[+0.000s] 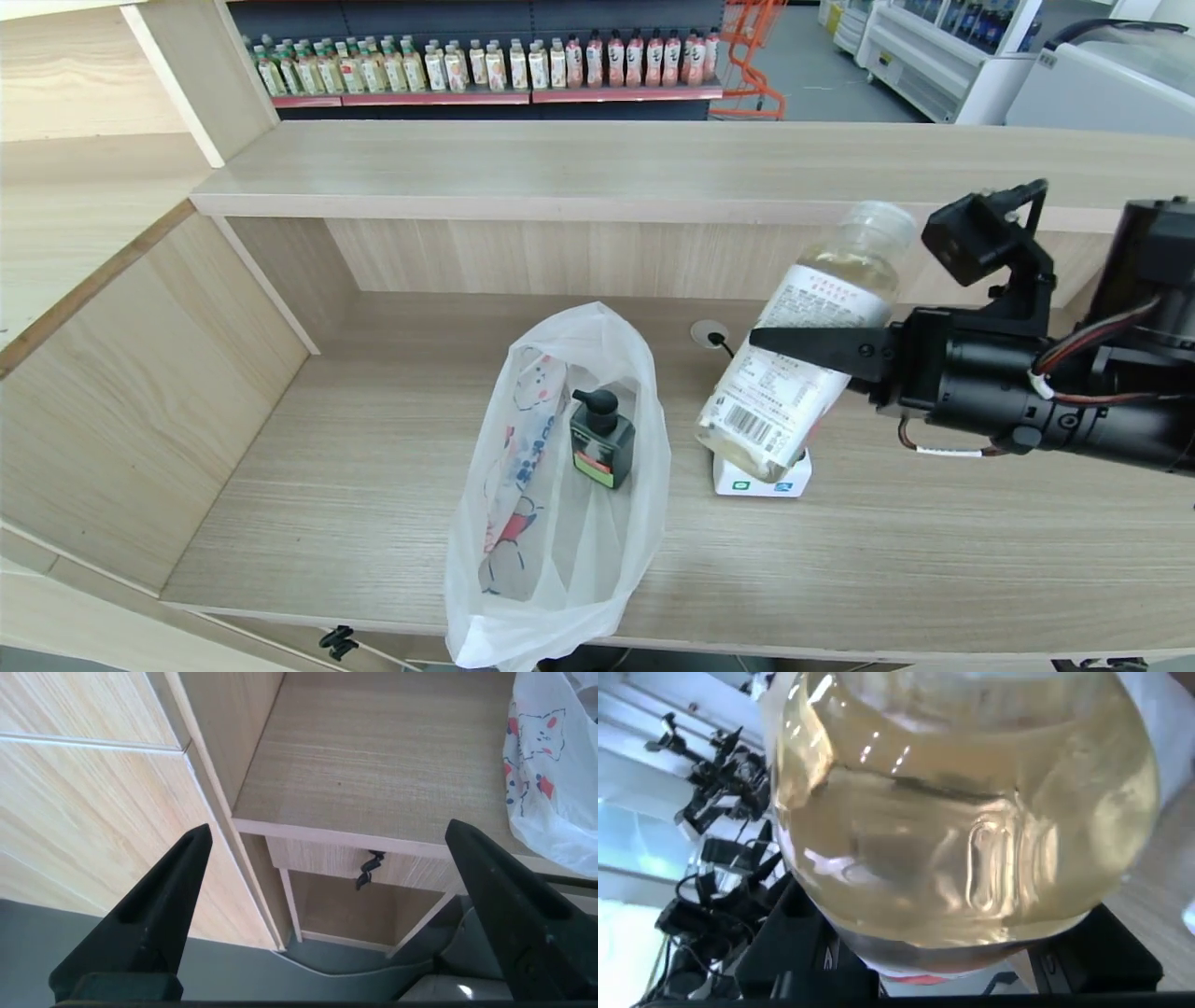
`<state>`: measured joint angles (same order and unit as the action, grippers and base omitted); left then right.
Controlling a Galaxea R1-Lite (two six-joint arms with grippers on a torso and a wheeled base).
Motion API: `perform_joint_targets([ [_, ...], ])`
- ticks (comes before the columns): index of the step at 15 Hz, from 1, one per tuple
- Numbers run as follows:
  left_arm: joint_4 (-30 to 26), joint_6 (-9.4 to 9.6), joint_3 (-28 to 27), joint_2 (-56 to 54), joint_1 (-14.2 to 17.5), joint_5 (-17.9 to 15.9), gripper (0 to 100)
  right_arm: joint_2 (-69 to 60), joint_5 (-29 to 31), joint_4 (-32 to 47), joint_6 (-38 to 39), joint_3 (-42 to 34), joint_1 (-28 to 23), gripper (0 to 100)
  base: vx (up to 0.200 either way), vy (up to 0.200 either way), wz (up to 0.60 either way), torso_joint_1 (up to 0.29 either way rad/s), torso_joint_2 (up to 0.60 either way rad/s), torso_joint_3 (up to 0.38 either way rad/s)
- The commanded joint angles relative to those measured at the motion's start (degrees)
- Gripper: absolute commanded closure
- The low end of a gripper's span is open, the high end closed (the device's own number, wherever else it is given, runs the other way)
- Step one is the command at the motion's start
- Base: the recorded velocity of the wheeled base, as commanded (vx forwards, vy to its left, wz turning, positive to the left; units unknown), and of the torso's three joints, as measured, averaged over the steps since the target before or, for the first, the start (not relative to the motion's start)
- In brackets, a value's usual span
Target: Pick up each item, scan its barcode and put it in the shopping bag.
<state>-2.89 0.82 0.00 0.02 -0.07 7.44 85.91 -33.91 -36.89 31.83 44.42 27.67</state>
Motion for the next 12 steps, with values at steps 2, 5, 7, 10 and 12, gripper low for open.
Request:
perform_joint_targets([
  [2, -0.01, -0.03, 0.00, -0.02, -0.01, 0.03, 0, 1.54, 2.45, 1.12, 0.87, -0.39, 2.83, 100, 0.000, 0.000, 0.00, 0.000, 0.00, 0.000],
  [5, -0.01, -0.03, 0.00, -0.02, -0.01, 0.03, 0, 1.63, 3.59, 1.03, 0.69, -1.27, 4.14, 100, 0.000, 0.000, 0.00, 0.000, 0.00, 0.000],
  [7, -0.01, -0.03, 0.00, -0.02, -0.01, 0.03, 0, 1.19, 3.86, 0.68, -0.28, -2.50, 5.55, 100, 0.000, 0.000, 0.00, 0.000, 0.00, 0.000],
  [10, -0.01, -0.03, 0.00, -0.02, -0.01, 0.03, 0, 2.25, 3.86, 0.24, -9.07, -5.93, 6.34, 100, 0.000, 0.000, 0.00, 0.000, 0.00, 0.000],
  [12, -0.01, -0.03, 0.00, -0.02, -0.01, 0.03, 0, 4.44, 3.77, -3.54, -13.81, -8.91, 7.04, 100, 0.000, 0.000, 0.00, 0.000, 0.00, 0.000],
])
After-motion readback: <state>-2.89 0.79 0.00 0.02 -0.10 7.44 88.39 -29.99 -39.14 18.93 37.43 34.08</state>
